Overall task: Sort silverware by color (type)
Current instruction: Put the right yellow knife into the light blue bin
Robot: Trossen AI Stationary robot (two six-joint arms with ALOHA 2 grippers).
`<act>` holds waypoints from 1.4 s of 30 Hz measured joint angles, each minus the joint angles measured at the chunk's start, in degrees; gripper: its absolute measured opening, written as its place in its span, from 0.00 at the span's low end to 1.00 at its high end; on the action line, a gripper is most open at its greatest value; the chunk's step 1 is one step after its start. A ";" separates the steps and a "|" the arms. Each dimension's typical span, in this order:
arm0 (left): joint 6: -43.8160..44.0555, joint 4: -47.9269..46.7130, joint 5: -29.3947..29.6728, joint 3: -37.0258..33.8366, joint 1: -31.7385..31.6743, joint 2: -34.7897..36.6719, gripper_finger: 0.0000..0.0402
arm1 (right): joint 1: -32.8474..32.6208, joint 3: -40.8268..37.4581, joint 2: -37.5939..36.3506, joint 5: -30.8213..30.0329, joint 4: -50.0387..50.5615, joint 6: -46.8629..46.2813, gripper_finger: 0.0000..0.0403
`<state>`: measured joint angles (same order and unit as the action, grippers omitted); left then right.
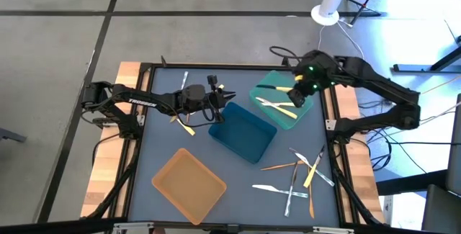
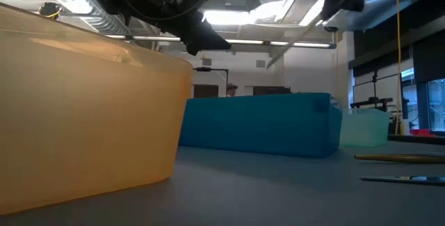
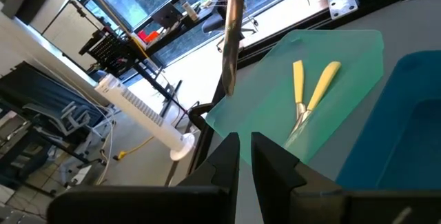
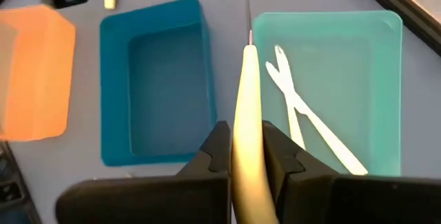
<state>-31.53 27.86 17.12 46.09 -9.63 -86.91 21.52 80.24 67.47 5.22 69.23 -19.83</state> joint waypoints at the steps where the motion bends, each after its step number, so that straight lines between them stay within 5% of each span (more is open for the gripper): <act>1: 0.02 0.00 -0.02 0.00 0.00 0.00 0.08 | 0.30 -2.43 -1.43 0.34 -1.68 -0.81 0.05; 15: 0.09 -0.01 -0.02 0.00 0.00 0.00 0.08 | 6.02 -27.75 -9.72 5.95 -19.62 -2.39 0.06; 42: 2.93 -0.24 -0.02 -0.02 0.00 0.00 0.08 | 13.41 -42.57 -9.47 8.37 -33.78 2.12 0.07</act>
<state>-28.60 27.62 17.10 46.06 -9.63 -86.91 34.94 37.67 58.00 13.59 35.46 -17.72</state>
